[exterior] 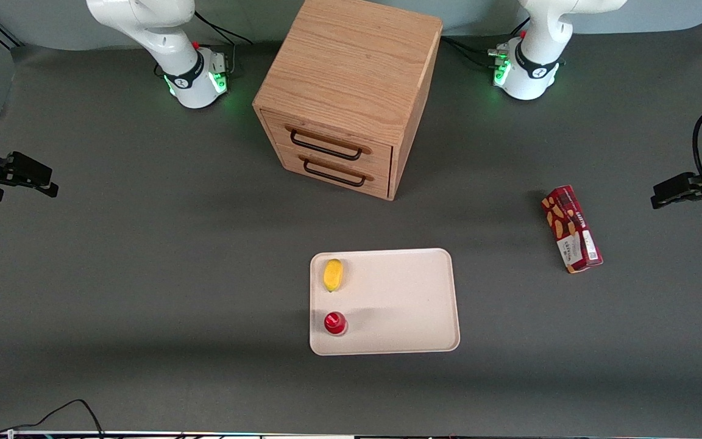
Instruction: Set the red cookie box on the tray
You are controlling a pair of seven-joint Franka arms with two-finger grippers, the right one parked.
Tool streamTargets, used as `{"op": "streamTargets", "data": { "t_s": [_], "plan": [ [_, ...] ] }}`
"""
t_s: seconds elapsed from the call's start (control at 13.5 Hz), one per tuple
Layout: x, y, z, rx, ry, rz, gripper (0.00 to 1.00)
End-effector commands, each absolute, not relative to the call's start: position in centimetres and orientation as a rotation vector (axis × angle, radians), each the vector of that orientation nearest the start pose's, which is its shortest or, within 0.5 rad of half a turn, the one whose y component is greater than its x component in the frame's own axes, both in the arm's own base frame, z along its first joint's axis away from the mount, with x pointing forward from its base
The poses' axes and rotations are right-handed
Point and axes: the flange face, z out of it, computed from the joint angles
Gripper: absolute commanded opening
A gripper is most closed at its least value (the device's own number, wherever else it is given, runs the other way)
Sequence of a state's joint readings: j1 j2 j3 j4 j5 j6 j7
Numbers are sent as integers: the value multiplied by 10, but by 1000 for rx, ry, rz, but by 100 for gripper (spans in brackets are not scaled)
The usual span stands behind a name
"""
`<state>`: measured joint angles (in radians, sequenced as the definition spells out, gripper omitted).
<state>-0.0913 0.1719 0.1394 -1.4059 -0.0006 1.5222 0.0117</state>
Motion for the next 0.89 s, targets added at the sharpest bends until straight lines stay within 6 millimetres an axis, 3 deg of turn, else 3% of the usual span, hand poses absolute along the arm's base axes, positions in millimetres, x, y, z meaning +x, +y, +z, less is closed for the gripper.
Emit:
{"op": "streamTargets", "data": {
  "t_s": [0.0,0.22,0.37,0.59,0.81],
  "plan": [
    [600,20,603,-3112,-31,98,100],
    [598,18,603,-3115,-39,124,100],
    [592,20,591,-3101,-26,220,100],
    [575,28,543,-3090,-61,297,100],
    [553,47,472,-3100,-102,247,100]
  ]
}}
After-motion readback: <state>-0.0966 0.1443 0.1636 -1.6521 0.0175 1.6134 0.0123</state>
